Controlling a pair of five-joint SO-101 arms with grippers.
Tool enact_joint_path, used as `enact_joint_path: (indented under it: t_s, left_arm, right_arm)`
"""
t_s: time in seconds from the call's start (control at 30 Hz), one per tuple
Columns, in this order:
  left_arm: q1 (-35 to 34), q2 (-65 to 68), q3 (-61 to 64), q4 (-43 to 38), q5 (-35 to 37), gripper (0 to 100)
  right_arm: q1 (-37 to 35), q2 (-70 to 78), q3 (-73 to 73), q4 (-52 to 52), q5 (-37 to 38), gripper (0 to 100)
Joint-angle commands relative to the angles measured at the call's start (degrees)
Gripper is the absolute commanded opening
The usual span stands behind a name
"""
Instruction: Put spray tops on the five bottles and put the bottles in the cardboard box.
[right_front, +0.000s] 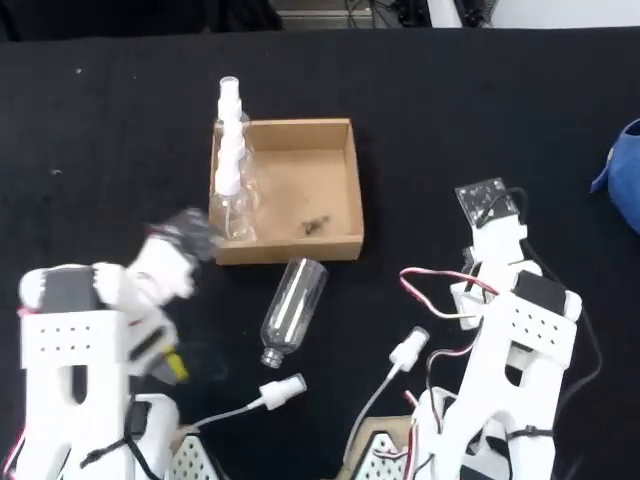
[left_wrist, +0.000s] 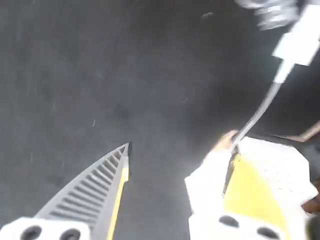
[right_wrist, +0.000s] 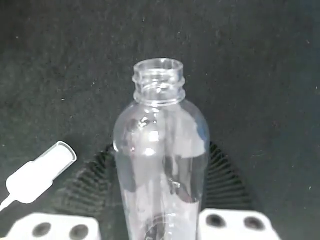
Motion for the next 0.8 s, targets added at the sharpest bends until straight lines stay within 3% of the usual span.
enact_joint_path:
  t_s: [0.0, 0.1, 0.2, 0.43, 0.77]
  left_arm:
    - [20.79, -0.35, -3.21, 1.93, 8.7, 19]
    - [31.87, -0.44, -3.03, 0.88, 15.21, 19]
    - [38.02, -0.35, 0.48, -6.07, 20.4, 19]
    - [45.14, -0.35, 14.9, -24.79, 28.13, 19]
    - [50.86, 0.18, 21.41, -37.01, 32.7, 19]
  right_arm:
    - [-0.09, 0.13, 0.04, -1.05, -0.62, 13.1]
    - [-0.09, 0.13, -0.04, -1.05, -0.7, 13.1]
    - [2.64, 0.13, -0.13, -0.97, -0.53, 13.1]
    - [8.18, 0.13, -0.48, -1.58, -0.18, 13.3]
    - [8.09, 0.13, -0.4, -1.58, -0.18, 13.4]
